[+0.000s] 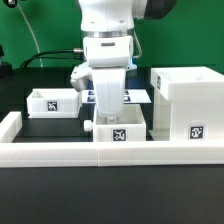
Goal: Assemble drawer
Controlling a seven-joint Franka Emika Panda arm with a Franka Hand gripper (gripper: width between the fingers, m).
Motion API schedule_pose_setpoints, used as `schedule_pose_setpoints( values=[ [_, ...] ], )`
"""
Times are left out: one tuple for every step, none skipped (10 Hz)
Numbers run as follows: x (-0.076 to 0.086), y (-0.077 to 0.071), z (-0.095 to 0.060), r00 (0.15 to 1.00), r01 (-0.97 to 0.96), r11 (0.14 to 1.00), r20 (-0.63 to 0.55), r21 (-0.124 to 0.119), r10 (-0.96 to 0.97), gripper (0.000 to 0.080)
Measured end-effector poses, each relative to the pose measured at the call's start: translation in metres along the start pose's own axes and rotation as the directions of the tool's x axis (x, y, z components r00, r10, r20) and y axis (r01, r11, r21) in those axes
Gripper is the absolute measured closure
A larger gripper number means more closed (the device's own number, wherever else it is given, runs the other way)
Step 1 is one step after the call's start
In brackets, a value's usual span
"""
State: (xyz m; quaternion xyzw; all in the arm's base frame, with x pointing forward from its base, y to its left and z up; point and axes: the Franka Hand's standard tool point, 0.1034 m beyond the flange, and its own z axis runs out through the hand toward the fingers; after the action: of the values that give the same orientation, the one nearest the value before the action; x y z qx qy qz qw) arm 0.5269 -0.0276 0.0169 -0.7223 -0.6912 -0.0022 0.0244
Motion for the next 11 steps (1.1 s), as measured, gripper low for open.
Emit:
schedule_pose_setpoints(
  values=[
    [-0.001, -0.002, 0.003, 1.0, 0.005, 1.0, 0.0, 0.006, -0.005, 0.0757],
    [0.001, 0.0, 0.004, 1.0, 0.013, 1.0, 0.001, -0.007, -0.013, 0.0757],
    [0.003, 0.001, 0.004, 0.999, 0.034, 0.999, 0.006, 0.006, -0.034, 0.0757],
    [0.003, 0.001, 0.005, 1.0, 0.03, 1.0, 0.006, 0.007, -0.03, 0.0757],
    [0.002, 0.001, 0.005, 1.0, 0.029, 1.0, 0.006, 0.008, -0.029, 0.0757],
    [0.003, 0.001, 0.005, 1.0, 0.03, 1.0, 0.006, 0.007, -0.03, 0.0757],
    [0.006, 0.004, 0.005, 0.999, 0.041, 0.999, 0.007, -0.001, -0.041, 0.0757],
    [0.01, 0.008, 0.004, 0.997, 0.076, 0.997, 0.014, -0.02, -0.076, 0.0757],
    [0.011, 0.009, 0.004, 0.994, 0.108, 0.994, 0.018, -0.023, -0.107, 0.0757],
    [0.01, 0.008, 0.004, 0.995, 0.098, 0.995, 0.017, -0.021, -0.098, 0.0757],
    [0.009, 0.008, 0.004, 0.995, 0.097, 0.995, 0.017, -0.021, -0.097, 0.0757]
  ],
)
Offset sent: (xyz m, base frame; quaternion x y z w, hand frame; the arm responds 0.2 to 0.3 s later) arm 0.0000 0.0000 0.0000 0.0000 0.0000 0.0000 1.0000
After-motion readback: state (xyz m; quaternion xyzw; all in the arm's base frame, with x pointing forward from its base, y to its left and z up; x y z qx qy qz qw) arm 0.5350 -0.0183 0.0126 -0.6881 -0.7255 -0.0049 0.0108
